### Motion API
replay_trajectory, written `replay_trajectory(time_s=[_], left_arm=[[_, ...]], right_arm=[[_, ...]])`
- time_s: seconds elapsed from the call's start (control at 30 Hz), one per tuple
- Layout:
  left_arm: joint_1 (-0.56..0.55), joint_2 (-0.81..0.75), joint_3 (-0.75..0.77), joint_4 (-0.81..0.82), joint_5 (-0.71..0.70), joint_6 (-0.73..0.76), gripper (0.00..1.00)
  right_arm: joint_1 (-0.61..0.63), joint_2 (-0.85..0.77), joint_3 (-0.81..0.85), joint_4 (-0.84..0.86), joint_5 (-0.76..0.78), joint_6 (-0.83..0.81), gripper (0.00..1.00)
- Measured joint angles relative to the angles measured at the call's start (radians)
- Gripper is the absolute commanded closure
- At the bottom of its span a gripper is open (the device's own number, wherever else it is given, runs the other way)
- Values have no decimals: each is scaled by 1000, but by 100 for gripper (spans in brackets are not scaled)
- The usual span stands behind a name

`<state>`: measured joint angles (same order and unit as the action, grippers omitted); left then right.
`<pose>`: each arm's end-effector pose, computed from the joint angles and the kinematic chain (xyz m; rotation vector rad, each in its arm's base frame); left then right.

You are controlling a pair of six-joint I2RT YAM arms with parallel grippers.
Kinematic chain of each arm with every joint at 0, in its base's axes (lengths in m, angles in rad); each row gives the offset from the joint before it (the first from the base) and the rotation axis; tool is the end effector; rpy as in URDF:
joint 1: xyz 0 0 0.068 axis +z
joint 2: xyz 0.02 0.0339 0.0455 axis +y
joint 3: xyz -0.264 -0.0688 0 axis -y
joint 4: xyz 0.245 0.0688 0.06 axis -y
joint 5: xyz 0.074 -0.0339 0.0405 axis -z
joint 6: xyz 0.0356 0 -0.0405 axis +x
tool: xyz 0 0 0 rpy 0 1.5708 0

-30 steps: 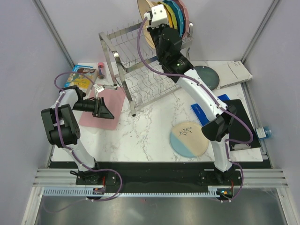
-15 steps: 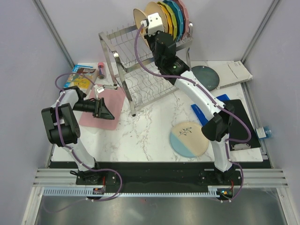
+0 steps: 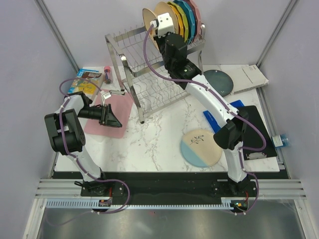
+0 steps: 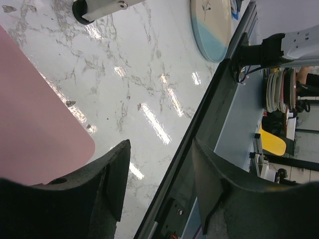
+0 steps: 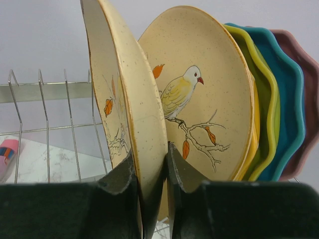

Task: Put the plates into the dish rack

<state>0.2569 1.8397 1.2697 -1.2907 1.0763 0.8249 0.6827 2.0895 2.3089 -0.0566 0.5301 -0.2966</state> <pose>0.3008 0.0466 0.1992 0.4785 2.3964 -1.4287 0.3840 0.2890 0.4716 -0.2565 1.4075 -0.0551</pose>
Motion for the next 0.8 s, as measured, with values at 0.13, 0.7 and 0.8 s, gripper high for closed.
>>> replay_trajectory(time_s=[0.13,0.7,0.8], left_arm=[[-2,0,0,0,0,-2,41],[-6,-14,-6,24,-2,-27,36],[-8,-62,-2,87,-16,-84,36]], right_arm=[[0,33,42,14,3,14,60],[21,-71,-4,191,1,-45,20],[39,-165,-72,209,3,-93,8]])
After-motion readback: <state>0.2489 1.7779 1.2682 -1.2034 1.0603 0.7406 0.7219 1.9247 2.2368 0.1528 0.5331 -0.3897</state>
